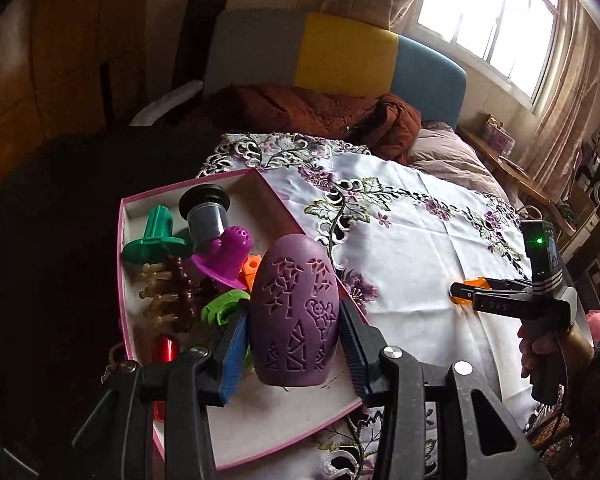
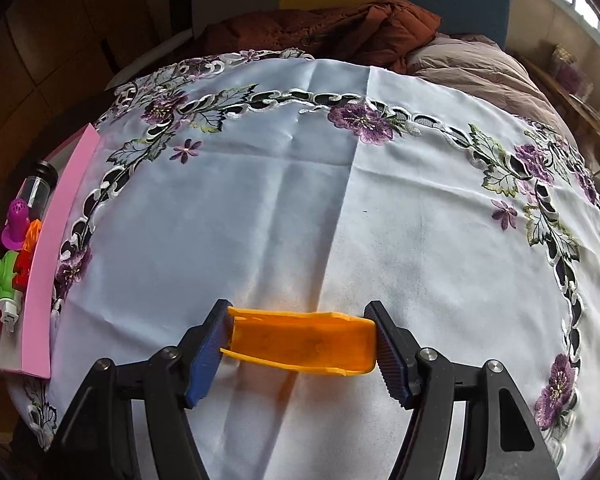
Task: Organize rigid objects
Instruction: 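Carry the lavender soap into the tray and open the left gripper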
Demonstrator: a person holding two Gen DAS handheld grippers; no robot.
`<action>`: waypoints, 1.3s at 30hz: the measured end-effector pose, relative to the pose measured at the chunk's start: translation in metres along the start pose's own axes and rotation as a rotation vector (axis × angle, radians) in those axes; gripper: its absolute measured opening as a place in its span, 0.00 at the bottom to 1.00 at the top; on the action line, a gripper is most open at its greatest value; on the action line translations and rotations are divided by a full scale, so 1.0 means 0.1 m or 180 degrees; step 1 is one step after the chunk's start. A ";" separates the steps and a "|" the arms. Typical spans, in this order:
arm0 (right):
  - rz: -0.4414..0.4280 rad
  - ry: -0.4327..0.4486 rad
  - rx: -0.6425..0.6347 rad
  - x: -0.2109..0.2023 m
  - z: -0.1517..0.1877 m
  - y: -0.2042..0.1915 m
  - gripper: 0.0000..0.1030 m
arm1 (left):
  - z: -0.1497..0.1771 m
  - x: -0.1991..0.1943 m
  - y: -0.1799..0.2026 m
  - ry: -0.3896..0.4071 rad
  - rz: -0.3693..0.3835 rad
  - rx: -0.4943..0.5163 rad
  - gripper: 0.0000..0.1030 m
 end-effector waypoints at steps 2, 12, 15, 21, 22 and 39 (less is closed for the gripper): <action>-0.0004 0.0004 -0.0024 0.00 0.00 0.00 0.66 | 0.01 0.00 -0.03 -0.0008 -0.0027 -0.0013 0.42; 0.0037 0.0027 -0.0104 0.00 -0.01 -0.02 0.66 | 0.12 -0.01 -0.18 -0.0079 -0.0014 -0.0124 0.42; 0.0057 0.0032 -0.0124 0.00 -0.01 -0.03 0.66 | 0.16 -0.06 -0.28 -0.0085 0.0032 -0.0205 0.42; 0.0077 0.0035 -0.0150 -0.01 -0.02 -0.03 0.66 | 0.29 -0.26 -0.59 -0.0074 0.0070 -0.0413 0.42; 0.0081 0.0036 -0.0156 -0.01 -0.02 -0.04 0.66 | 0.32 -0.28 -0.63 -0.0087 0.0076 -0.0428 0.42; 0.0138 0.0042 -0.0210 -0.02 -0.02 -0.05 0.66 | 0.45 0.16 -0.64 -0.0436 0.0264 -0.0836 0.42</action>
Point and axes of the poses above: each gripper's, at about its wrist camera, not at the fingertips, and x roughly the way its jaws point, y to its right, z to its underside, the point moved 6 cm from there along x, roughly the way its jaws point, and after that the axes turned 8 degrees about -y, right-handed, at the moved point
